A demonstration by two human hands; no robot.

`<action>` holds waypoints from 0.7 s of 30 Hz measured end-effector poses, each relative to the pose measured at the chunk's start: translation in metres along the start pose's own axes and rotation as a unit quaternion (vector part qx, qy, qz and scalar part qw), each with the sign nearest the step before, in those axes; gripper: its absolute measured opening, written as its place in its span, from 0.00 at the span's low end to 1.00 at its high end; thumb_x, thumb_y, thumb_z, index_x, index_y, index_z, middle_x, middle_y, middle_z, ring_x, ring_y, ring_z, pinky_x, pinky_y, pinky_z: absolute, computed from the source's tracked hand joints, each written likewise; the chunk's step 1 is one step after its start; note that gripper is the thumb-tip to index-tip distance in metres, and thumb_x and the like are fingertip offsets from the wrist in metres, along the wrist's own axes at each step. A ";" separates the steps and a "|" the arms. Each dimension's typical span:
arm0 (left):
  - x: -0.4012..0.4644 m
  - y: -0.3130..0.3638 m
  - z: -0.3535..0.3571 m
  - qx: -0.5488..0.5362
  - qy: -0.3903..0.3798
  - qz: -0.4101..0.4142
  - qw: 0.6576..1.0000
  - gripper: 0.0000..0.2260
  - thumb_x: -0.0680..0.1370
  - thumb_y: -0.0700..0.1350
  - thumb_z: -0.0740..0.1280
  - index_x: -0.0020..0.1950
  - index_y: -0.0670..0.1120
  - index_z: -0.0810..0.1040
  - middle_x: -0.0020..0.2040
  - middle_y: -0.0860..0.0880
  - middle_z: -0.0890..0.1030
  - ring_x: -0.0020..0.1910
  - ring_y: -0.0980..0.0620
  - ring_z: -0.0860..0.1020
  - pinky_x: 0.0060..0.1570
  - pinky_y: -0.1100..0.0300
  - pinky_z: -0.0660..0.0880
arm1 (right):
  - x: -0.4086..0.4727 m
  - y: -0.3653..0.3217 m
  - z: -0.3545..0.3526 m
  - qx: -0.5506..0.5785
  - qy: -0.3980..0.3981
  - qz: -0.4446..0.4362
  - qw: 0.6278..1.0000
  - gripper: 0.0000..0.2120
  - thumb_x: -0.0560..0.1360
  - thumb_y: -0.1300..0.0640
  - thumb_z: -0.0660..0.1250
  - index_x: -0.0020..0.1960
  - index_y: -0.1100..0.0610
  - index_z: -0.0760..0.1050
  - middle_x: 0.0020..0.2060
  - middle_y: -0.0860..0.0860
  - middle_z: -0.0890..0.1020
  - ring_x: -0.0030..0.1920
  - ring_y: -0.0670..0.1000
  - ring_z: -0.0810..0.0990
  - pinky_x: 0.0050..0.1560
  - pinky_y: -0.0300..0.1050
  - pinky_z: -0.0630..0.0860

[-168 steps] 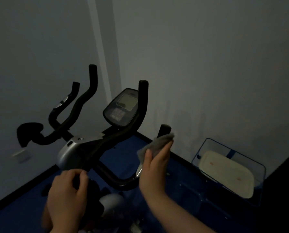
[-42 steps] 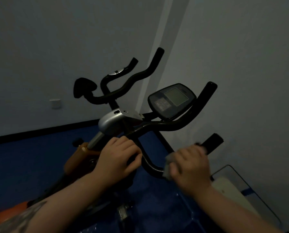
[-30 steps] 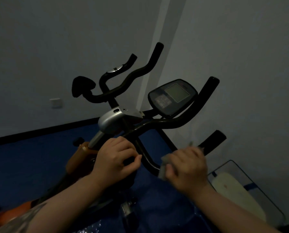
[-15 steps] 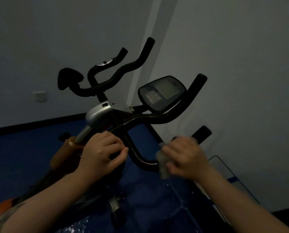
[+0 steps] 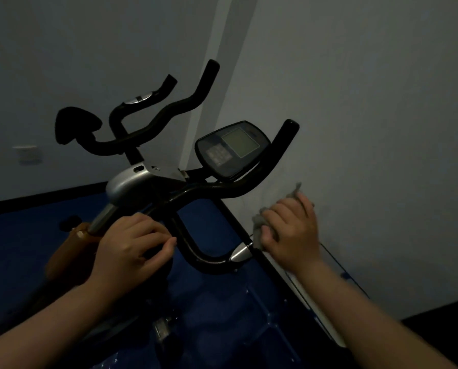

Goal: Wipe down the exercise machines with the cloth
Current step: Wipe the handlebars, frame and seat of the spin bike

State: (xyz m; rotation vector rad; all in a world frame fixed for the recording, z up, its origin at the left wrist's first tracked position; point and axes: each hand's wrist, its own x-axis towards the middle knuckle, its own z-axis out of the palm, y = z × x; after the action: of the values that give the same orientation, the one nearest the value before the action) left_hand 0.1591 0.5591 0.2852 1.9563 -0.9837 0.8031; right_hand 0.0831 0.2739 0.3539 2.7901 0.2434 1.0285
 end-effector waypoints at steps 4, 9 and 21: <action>-0.001 0.002 0.000 0.004 0.001 0.001 1.000 0.13 0.77 0.48 0.66 0.35 0.46 0.84 0.38 0.53 0.82 0.37 0.53 0.76 0.36 0.55 0.71 | -0.020 -0.036 0.015 0.068 -0.054 0.000 0.996 0.14 0.72 0.53 0.60 0.48 0.59 0.82 0.42 0.53 0.81 0.45 0.55 0.78 0.67 0.59 0.65; -0.001 0.001 -0.001 0.008 0.003 -0.004 1.000 0.14 0.78 0.48 0.65 0.36 0.46 0.84 0.39 0.53 0.82 0.38 0.54 0.76 0.41 0.61 0.69 | -0.013 -0.013 -0.003 0.013 -0.093 0.004 0.996 0.15 0.74 0.54 0.59 0.50 0.59 0.81 0.45 0.53 0.82 0.49 0.56 0.79 0.70 0.57 0.62; -0.003 0.001 0.000 0.054 0.020 -0.037 0.998 0.13 0.78 0.46 0.65 0.36 0.45 0.82 0.37 0.52 0.83 0.37 0.51 0.77 0.37 0.54 0.71 | 0.030 -0.138 0.029 -0.008 -0.355 0.015 0.935 0.13 0.83 0.51 0.50 0.60 0.58 0.65 0.47 0.55 0.76 0.36 0.53 0.70 0.28 0.46 0.56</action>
State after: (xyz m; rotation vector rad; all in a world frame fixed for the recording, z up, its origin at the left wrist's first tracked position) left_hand 0.1569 0.5597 0.2832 2.0487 -0.8538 0.8667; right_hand 0.1113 0.4118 0.3228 2.9289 0.0923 -0.0236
